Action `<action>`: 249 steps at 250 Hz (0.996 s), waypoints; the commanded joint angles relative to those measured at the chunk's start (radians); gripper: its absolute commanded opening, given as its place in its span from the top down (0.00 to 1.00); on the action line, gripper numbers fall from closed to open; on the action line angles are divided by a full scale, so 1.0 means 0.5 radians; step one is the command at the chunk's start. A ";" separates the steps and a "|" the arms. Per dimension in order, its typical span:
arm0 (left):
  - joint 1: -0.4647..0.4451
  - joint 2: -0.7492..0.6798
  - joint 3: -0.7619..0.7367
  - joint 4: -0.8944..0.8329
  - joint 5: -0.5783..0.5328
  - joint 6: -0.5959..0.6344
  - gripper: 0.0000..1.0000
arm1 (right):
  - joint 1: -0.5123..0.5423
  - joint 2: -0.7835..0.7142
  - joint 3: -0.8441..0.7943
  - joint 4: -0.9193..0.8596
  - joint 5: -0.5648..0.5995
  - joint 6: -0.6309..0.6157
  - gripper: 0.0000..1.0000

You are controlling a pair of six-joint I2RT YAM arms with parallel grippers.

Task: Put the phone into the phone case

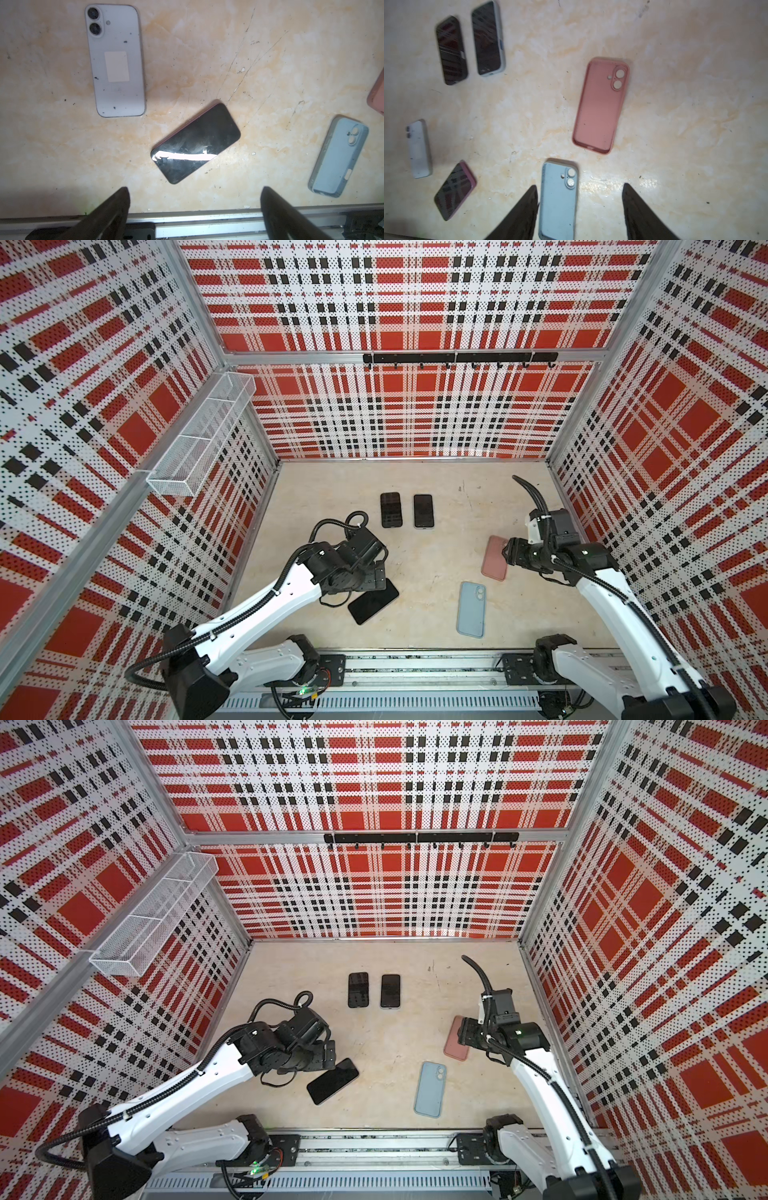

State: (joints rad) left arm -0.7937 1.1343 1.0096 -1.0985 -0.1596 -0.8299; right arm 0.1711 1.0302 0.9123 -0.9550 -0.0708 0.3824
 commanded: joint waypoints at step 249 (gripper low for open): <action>-0.014 -0.038 -0.395 0.520 0.227 -0.112 0.01 | 0.792 0.786 -0.208 0.262 0.360 0.619 0.44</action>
State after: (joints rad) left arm -0.7937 1.1095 0.8085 -0.8646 -0.0406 -0.8715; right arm 0.5240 1.4391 0.8547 -0.8188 0.0616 0.6048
